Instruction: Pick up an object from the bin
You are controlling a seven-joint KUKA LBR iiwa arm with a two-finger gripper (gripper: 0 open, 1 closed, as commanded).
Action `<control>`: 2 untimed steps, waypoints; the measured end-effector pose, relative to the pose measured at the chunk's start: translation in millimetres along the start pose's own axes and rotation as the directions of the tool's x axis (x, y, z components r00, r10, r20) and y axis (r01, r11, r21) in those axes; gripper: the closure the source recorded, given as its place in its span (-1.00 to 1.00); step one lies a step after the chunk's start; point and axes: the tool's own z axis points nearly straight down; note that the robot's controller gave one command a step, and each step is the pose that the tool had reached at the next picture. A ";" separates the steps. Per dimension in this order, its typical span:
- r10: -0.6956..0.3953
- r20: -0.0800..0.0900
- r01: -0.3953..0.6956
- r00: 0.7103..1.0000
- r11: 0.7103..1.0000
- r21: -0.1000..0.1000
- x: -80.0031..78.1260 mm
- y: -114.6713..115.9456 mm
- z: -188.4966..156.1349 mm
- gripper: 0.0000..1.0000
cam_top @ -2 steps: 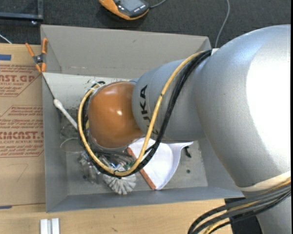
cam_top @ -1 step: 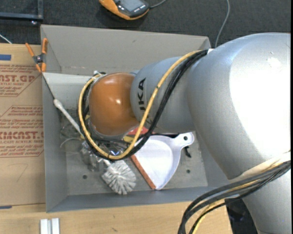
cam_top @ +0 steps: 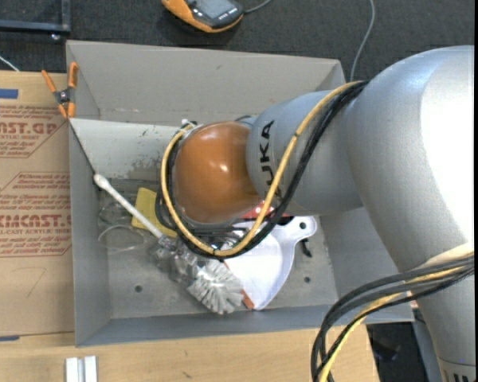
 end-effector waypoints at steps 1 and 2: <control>0.071 0.001 -0.071 0.997 0.997 0.001 -21.0 66.1 0.8 1.00; -0.094 0.003 0.094 0.996 0.996 -0.001 -37.7 61.0 2.1 1.00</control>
Offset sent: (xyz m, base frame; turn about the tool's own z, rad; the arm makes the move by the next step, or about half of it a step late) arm -0.0241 0.0661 -0.0013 -0.0960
